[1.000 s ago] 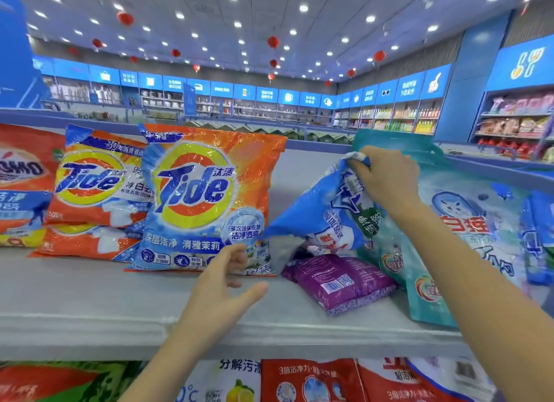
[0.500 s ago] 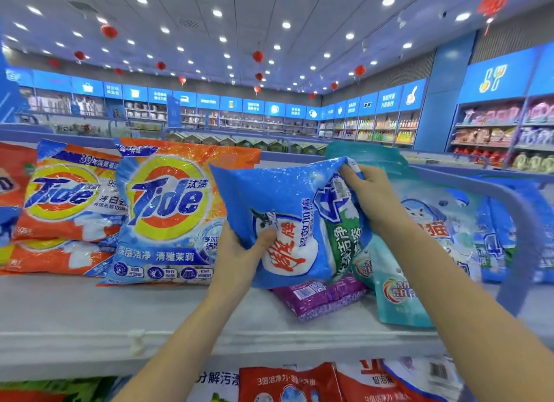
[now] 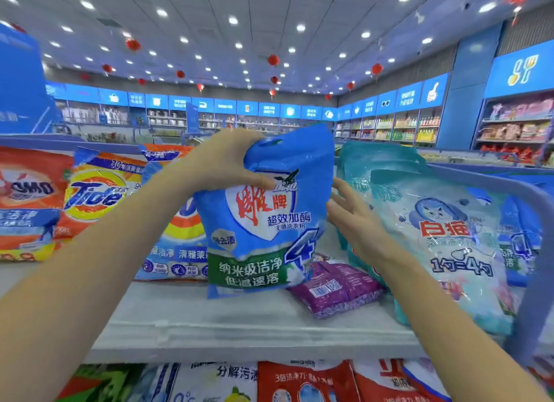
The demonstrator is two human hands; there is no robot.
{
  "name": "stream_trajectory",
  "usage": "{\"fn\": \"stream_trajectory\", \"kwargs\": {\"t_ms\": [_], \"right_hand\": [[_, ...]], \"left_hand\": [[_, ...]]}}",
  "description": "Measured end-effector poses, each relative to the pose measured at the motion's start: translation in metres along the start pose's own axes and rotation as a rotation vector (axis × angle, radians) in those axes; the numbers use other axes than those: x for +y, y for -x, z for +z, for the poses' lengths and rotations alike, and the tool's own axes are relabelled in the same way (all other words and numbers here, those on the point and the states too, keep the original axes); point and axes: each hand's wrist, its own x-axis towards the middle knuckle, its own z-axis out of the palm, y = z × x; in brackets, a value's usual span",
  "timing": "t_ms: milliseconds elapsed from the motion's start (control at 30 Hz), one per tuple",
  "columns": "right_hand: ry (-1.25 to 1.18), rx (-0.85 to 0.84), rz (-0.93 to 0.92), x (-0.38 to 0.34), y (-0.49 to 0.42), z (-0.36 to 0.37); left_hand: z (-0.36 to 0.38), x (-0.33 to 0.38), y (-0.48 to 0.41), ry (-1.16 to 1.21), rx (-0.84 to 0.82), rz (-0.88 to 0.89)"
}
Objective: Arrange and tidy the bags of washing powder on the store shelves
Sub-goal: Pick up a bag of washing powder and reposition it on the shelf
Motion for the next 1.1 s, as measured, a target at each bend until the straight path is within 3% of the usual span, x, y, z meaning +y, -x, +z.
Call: {"fn": "stream_trajectory", "kwargs": {"t_ms": [133,200,267,333,433,500,567,633,767,967,1100], "right_hand": [[0.035,0.129,-0.026,0.0,-0.015,0.029],[0.074,0.202,0.012,0.006,-0.022,0.039],[0.045,0.24,0.042,0.01,-0.028,0.047],[0.058,0.277,0.051,0.009,-0.034,0.056],[0.069,0.34,0.081,0.007,-0.043,0.066],[0.037,0.366,0.104,0.007,-0.047,0.07],[-0.01,0.388,0.13,0.006,-0.049,0.074],[-0.061,0.408,0.147,0.007,-0.051,0.077],[-0.095,0.422,0.161,0.006,-0.053,0.08],[0.032,0.389,0.049,0.001,-0.049,0.068],[0.062,0.494,0.045,0.015,-0.043,0.067]], "left_hand": [[0.011,-0.003,-0.003,-0.28,-0.27,0.045],[0.016,-0.009,0.0,-0.395,-0.316,0.042],[0.019,-0.017,0.008,-0.537,-0.269,0.026],[0.022,-0.032,0.023,-0.584,-0.093,0.058],[0.025,-0.064,0.054,-0.295,0.405,0.032],[0.042,-0.073,0.08,0.095,0.7,-0.221],[0.068,-0.075,0.099,0.614,0.699,-0.552],[0.091,-0.076,0.111,0.913,0.554,-0.721],[0.094,-0.062,0.111,0.953,0.406,-0.662],[0.089,-0.046,0.105,0.874,0.542,-0.476],[0.092,-0.05,0.104,0.785,0.622,-0.473]]}}
